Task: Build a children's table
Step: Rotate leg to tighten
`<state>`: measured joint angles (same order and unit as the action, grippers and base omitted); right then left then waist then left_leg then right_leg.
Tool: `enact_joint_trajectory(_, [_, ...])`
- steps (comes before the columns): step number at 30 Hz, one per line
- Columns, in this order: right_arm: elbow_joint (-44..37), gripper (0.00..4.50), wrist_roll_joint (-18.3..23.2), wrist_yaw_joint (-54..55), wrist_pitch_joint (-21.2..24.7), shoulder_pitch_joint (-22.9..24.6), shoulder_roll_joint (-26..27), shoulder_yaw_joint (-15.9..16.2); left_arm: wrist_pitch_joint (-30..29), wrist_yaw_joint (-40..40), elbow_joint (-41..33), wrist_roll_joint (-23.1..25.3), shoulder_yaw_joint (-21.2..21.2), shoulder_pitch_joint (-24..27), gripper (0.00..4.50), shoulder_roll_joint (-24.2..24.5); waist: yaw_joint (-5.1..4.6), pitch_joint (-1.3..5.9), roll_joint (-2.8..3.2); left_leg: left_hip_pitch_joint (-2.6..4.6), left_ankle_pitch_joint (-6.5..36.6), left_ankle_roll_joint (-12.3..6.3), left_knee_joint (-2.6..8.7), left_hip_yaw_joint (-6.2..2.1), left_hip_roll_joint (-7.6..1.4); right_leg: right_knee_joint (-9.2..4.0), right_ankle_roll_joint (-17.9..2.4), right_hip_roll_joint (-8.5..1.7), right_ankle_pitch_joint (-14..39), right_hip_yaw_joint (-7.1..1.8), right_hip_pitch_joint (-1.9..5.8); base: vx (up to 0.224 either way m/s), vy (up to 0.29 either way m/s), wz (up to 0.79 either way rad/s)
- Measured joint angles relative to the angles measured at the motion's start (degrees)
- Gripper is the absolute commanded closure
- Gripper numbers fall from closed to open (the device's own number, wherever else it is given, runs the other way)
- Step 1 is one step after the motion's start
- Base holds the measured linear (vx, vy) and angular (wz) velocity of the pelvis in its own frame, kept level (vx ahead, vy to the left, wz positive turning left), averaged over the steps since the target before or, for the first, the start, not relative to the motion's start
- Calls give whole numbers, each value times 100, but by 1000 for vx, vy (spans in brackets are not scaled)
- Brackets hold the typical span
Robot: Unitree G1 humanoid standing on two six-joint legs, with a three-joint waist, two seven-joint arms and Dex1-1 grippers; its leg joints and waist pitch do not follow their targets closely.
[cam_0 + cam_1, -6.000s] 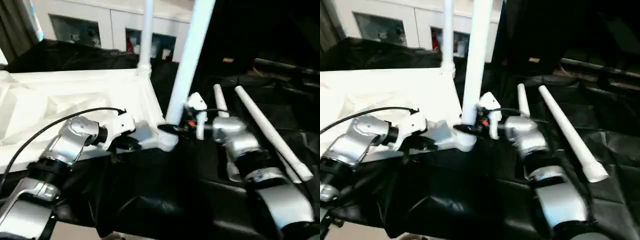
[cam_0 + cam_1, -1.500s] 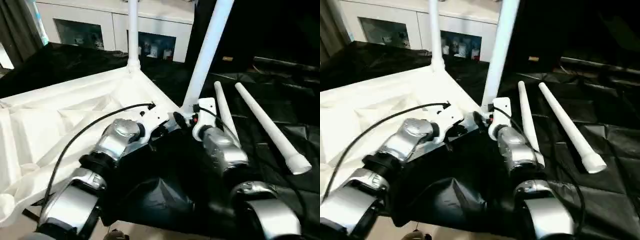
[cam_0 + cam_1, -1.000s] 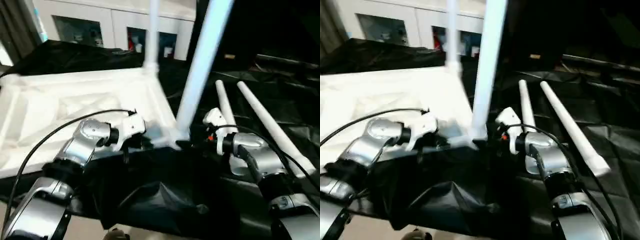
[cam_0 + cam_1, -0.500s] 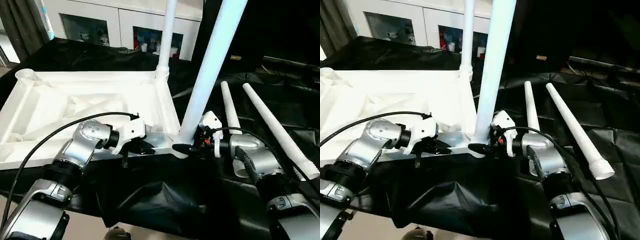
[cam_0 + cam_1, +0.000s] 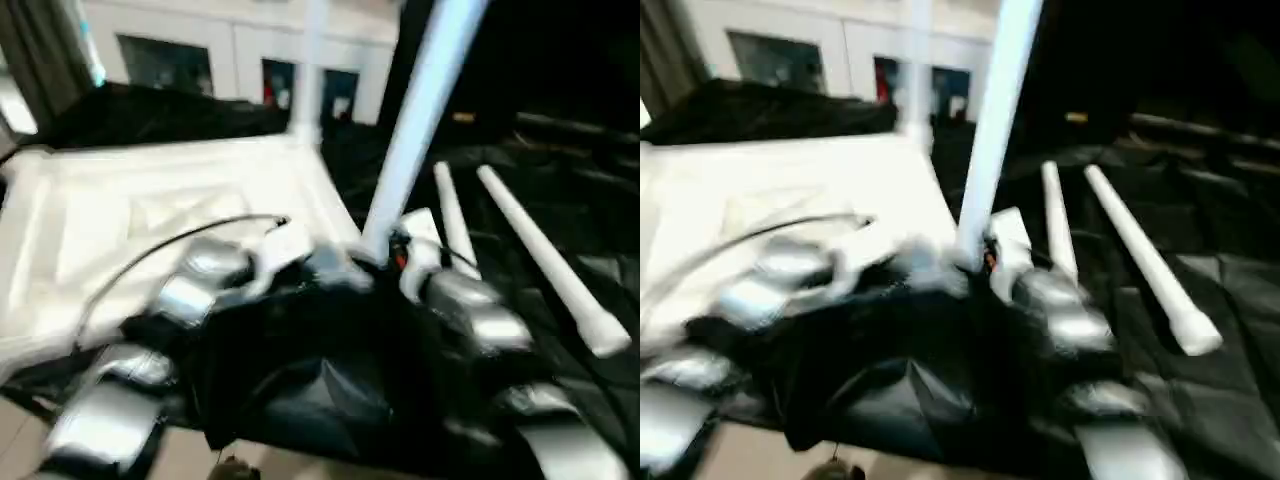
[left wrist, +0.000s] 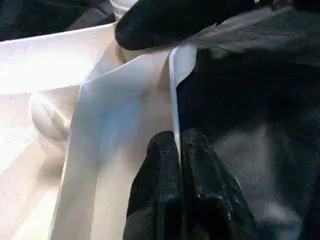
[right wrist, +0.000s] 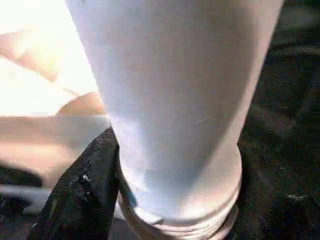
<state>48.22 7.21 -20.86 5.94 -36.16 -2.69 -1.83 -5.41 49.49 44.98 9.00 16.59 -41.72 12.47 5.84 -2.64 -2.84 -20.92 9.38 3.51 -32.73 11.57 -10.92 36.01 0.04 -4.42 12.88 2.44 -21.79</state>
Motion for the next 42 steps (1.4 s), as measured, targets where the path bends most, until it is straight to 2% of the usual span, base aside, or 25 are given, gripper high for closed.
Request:
enact_joint_trajectory(2, [299,174,109,797,9,-245,237,-317,-183,-447,223,60,-15,-158,450,-317,15,1,15,-3,0,0,1,0,4,-1,2,-1,0,-3,0,0,0,0])
enact_joint_trajectory(6, [471,174,131,1134,-52,-350,259,-442,-284,-715,318,93,-20,-210,450,-555,36,17,39,-4,0,-1,1,0,6,-19,2,-1,-4,-4,15,0,0,0])
enact_joint_trajectory(7, [531,139,122,1152,-117,-372,274,-461,-282,-717,334,93,-30,-220,450,-559,41,18,40,-4,0,-1,1,0,6,-18,0,-2,-9,-3,15,0,0,0])
enact_joint_trajectory(9, [599,139,122,1151,-178,-401,285,-497,-267,-717,365,93,-36,-239,450,-559,45,17,40,-6,0,-1,5,-1,5,-18,3,-1,-10,-1,13,0,0,0])
enact_joint_trajectory(11, [636,98,108,1105,-262,-401,277,-500,-246,-712,365,93,-35,-238,450,-553,44,17,40,-7,0,-1,6,-1,5,-18,4,-1,-10,-1,10,0,0,0])
enact_joint_trajectory(17, [656,92,-64,476,-425,-355,72,-263,-79,-571,347,91,-35,-216,450,-426,11,12,43,-18,0,-1,11,-1,4,-19,9,-1,-13,1,-7,0,0,0])
enact_joint_trajectory(26, [-320,92,-95,-2221,-543,337,-1014,496,361,658,-119,-190,-84,110,450,232,14,1,62,-26,-1,-2,39,-3,-7,-20,-2,11,3,14,-23,0,0,0])
enact_joint_trajectory(32, [-813,92,-20,-3446,-479,526,-1489,707,555,1516,-412,-378,-76,314,450,607,50,-5,64,-40,1,-9,28,-1,-7,-36,-4,10,5,13,-25,0,0,0])
enact_joint_trajectory(39, [-995,92,146,-3996,-480,525,-1500,856,608,2043,-664,-484,-25,464,450,805,91,-14,52,-43,1,-9,25,0,-8,-34,-5,9,5,14,-26,0,0,0])
enact_joint_trajectory(42, [-1033,117,181,-4132,-383,528,-1509,862,610,2101,-759,-488,-27,518,450,863,83,-18,45,-43,1,-9,24,0,-8,-33,-5,9,5,14,-26,0,0,0])
